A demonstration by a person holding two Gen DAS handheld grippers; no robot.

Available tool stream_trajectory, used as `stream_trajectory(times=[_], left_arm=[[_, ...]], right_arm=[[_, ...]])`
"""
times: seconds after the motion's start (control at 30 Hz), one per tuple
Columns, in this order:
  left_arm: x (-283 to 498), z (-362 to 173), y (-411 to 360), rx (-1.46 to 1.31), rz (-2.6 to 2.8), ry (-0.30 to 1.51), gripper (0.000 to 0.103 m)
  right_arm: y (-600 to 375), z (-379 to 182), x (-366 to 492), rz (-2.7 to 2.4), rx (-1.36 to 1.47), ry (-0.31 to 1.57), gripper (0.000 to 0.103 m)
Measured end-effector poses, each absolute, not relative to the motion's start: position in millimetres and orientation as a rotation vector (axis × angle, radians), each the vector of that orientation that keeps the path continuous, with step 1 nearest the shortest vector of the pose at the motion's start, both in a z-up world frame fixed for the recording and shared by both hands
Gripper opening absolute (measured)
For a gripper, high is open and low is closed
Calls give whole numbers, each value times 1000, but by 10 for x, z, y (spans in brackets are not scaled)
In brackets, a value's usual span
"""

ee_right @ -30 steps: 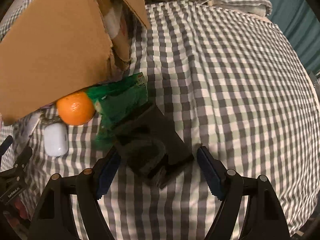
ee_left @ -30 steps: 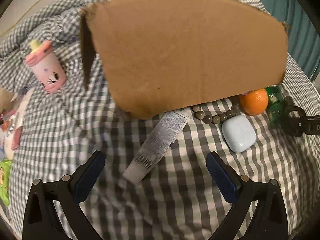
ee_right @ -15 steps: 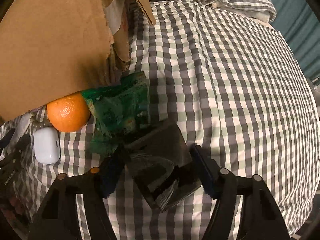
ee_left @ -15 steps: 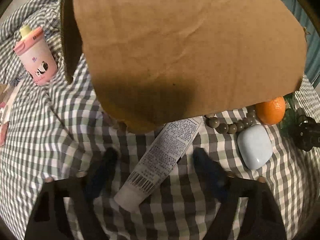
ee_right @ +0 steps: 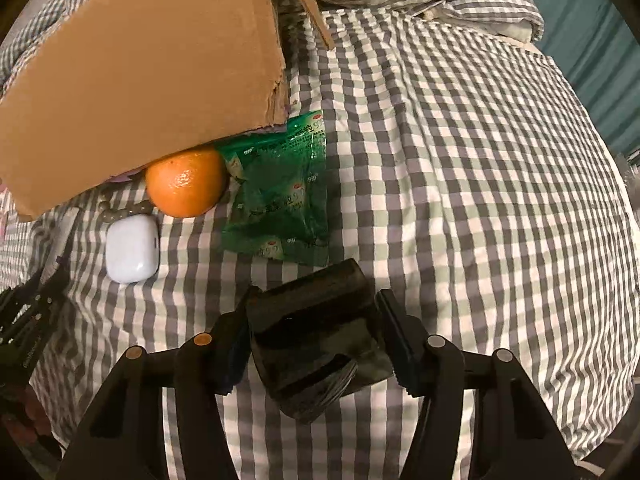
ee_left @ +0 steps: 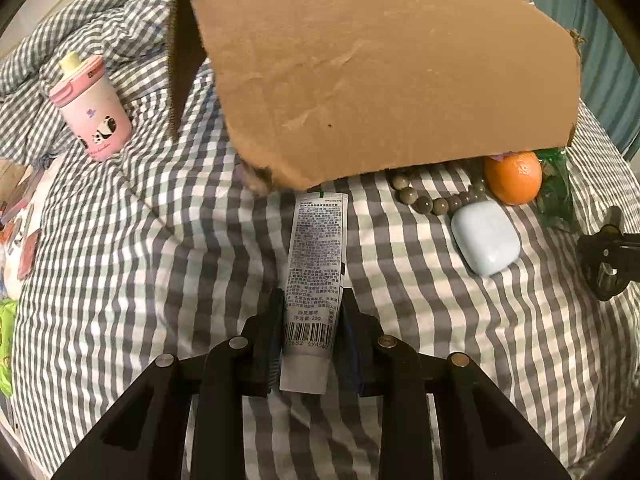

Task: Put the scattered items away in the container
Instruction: 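Grasp the white toothpaste tube with left tool while right grasps black cup, then carry tube and black cup into the cardboard box and open both tools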

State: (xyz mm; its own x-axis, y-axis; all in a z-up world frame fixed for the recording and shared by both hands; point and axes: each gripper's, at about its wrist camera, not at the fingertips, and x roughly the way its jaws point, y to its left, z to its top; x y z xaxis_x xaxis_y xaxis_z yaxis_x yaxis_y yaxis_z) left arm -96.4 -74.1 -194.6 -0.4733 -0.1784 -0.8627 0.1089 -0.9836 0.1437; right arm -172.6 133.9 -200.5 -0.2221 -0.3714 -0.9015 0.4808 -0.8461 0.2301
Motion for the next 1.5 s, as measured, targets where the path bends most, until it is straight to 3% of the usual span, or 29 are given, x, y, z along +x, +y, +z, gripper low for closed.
stream_trajectory(times=[0.5, 0.87, 1.33, 1.5], left_arm=[[-626, -1605, -735, 1440, -2556, -87, 27], [-585, -1132, -649, 1333, -2619, -93, 27], [-1358, -51, -486, 1172, -2698, -176, 27], [-1681, 67, -557, 1159, -2701, -171, 27]], right_arm=[[1420, -1642, -1344, -2091, 1443, 28, 47], [1581, -1202, -1449, -2091, 1307, -73, 47], [1114, -53, -1911, -2149, 1079, -81, 47], [828, 36, -2176, -2147, 1073, -65, 47]])
